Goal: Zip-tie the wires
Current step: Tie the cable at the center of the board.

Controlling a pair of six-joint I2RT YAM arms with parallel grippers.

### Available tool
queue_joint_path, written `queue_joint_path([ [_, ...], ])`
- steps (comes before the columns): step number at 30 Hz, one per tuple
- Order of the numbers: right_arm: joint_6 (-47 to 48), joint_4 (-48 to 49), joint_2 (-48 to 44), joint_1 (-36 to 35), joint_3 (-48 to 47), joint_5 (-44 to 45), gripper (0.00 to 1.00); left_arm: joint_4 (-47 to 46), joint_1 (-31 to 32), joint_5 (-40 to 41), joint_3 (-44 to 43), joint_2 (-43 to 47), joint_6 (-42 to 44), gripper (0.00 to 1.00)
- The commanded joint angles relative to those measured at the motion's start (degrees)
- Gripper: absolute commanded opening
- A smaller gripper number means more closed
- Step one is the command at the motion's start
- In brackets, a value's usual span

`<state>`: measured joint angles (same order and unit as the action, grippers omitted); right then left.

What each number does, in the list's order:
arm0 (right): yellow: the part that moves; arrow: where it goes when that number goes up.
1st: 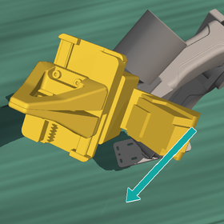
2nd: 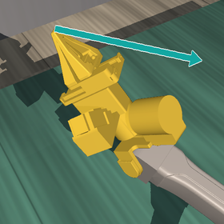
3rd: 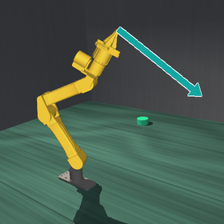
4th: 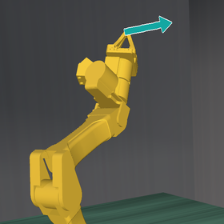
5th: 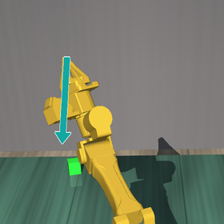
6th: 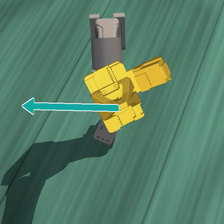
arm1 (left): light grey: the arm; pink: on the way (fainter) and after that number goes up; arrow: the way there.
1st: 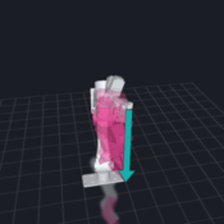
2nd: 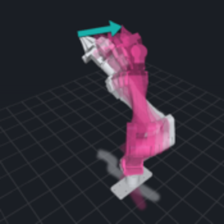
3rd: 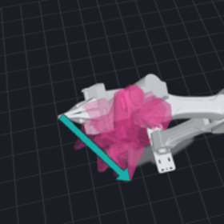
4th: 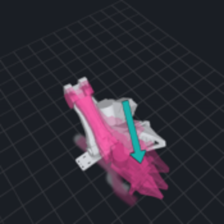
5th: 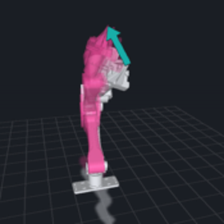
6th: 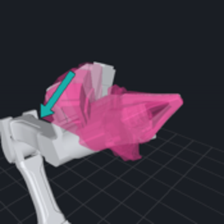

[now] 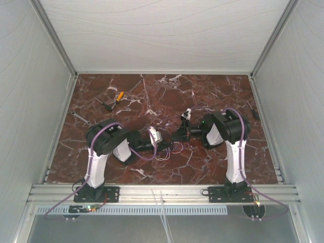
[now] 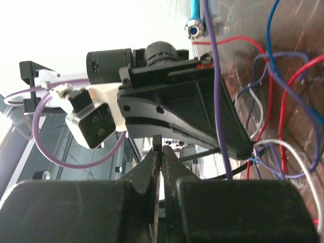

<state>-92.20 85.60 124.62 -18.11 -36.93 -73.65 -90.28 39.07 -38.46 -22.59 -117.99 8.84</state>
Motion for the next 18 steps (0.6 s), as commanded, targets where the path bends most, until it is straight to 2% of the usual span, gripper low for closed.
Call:
queue_joint_path([
  [1,1.7,7.5,-4.0,-1.4,2.6,-3.1,0.00,-14.7,0.3,-1.0,-0.3,1.1,1.4,0.00],
  [6,3.8,7.5,-6.9,-3.2,5.2,-4.3,0.00,-14.7,0.3,-1.1,-0.3,1.0,1.4,0.00],
  [18,10.6,7.4,-5.1,-4.3,5.0,-4.5,0.00,-14.7,0.6,-1.0,-0.3,0.9,1.9,0.00],
])
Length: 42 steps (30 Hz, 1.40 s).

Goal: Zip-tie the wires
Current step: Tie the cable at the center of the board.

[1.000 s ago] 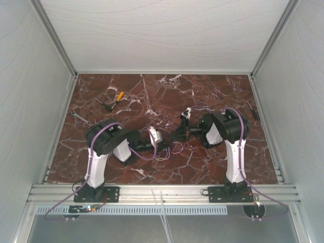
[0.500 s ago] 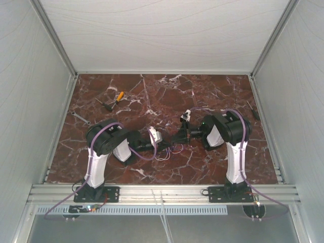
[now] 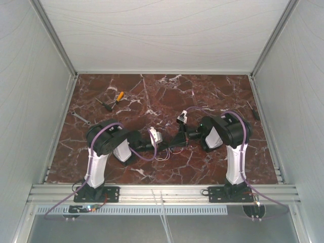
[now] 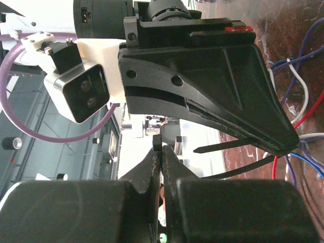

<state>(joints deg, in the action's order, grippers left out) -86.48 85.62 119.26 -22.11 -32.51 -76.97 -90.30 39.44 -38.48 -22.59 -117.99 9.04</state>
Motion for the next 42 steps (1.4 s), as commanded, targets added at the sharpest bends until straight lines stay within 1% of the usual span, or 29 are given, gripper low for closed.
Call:
queue_joint_path([
  [1,6.2,7.4,0.1,-0.2,1.2,-1.1,0.00,-14.6,0.2,-0.9,-0.3,1.0,1.7,0.00],
  [6,15.9,7.2,-2.0,0.0,6.2,1.4,0.00,-14.6,0.3,-1.0,-0.2,1.0,1.8,0.00],
  [10,22.4,3.9,-5.1,0.1,8.3,2.1,0.00,-14.6,0.3,-1.3,-0.3,0.8,1.9,0.00],
  [15,27.8,-3.0,-8.4,0.1,6.8,1.9,0.00,-14.6,0.3,-1.4,-0.3,0.8,2.0,0.00],
  [18,32.4,-12.4,-10.0,0.1,4.8,1.7,0.00,-14.6,0.3,-1.4,-0.3,0.8,2.0,0.00],
  [20,34.2,-16.3,-10.1,0.1,3.5,1.4,0.00,-14.6,0.3,-1.4,-0.3,0.8,2.0,0.00],
  [25,33.2,-15.9,-7.7,0.1,1.9,1.2,0.00,-14.6,0.3,-1.3,-0.3,0.8,1.9,0.00],
  [35,25.5,-4.2,-1.2,0.1,2.4,0.7,0.00,-14.6,0.4,-1.3,-0.4,0.8,1.9,0.00],
  [42,24.9,-3.9,-1.1,0.3,1.8,0.7,0.00,-14.6,0.3,-1.3,-0.4,0.8,1.9,0.00],
])
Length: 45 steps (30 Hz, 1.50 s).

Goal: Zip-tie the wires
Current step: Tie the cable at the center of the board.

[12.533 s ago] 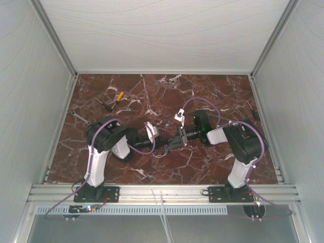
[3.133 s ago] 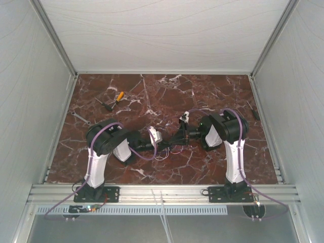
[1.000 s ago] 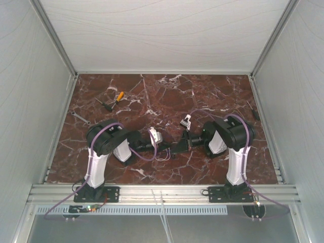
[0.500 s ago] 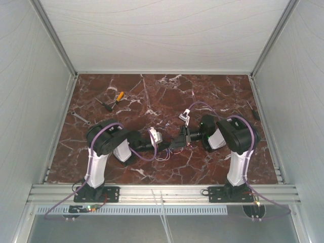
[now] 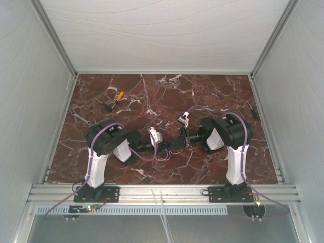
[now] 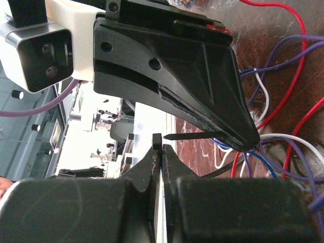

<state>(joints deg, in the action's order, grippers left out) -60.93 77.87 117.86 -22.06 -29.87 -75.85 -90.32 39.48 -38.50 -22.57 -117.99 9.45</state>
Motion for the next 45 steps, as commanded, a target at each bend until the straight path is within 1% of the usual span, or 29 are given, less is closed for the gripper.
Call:
queue_joint_path([
  [1,-0.8,3.8,0.3,0.3,-0.9,-0.5,0.00,-14.6,0.3,-1.2,-0.4,0.8,1.5,0.00],
  [13,-1.9,3.8,-0.9,0.6,-1.5,-0.9,0.00,-14.6,0.3,-1.2,-0.4,0.7,1.4,0.00],
  [20,-1.3,3.8,0.9,1.0,-0.6,-0.7,0.00,-14.6,0.3,-1.2,-0.4,0.7,1.5,0.00],
  [22,-1.8,5.7,1.3,1.1,-0.7,-0.5,0.00,-14.6,0.3,-1.1,-0.4,0.8,1.4,0.00],
  [27,-2.6,6.0,2.4,1.4,-1.2,-0.6,0.00,-14.6,0.3,-1.1,-0.5,0.8,1.4,0.00],
  [29,-3.4,6.8,3.4,1.5,-1.2,-0.6,0.00,-14.6,0.3,-1.1,-0.5,0.8,1.4,0.00],
  [34,-10.2,15.1,7.0,1.2,-1.7,-0.9,0.00,-14.6,0.3,-1.1,-0.5,0.7,1.4,0.00],
  [45,-12.2,15.2,6.9,0.0,-2.6,-1.2,0.00,-14.6,0.4,-1.1,-0.4,0.7,1.5,0.00],
])
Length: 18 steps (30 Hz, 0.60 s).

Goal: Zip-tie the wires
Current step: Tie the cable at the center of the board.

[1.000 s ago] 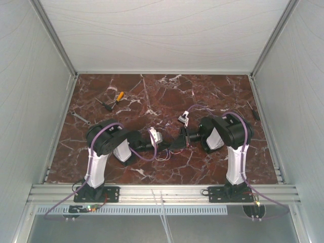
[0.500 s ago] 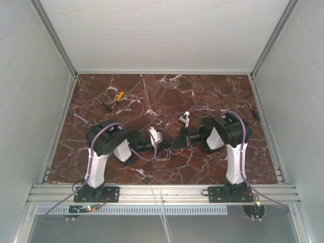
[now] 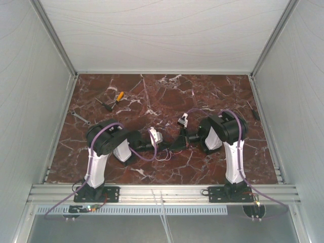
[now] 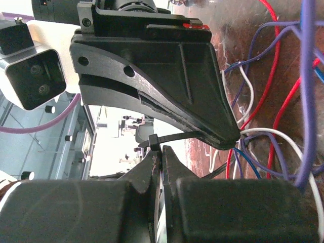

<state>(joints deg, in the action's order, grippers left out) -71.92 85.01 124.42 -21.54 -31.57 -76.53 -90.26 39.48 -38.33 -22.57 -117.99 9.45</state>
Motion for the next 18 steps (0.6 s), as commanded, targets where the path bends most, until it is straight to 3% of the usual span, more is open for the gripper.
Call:
queue_joint_path([
  [1,-1.6,8.1,0.1,-0.5,-1.1,-0.5,0.00,-14.7,0.5,-1.2,-0.5,0.7,1.6,0.00],
  [18,-9.7,8.1,3.2,-0.5,-0.4,1.0,0.00,-14.7,0.6,-0.6,-0.4,0.8,1.7,0.00],
])
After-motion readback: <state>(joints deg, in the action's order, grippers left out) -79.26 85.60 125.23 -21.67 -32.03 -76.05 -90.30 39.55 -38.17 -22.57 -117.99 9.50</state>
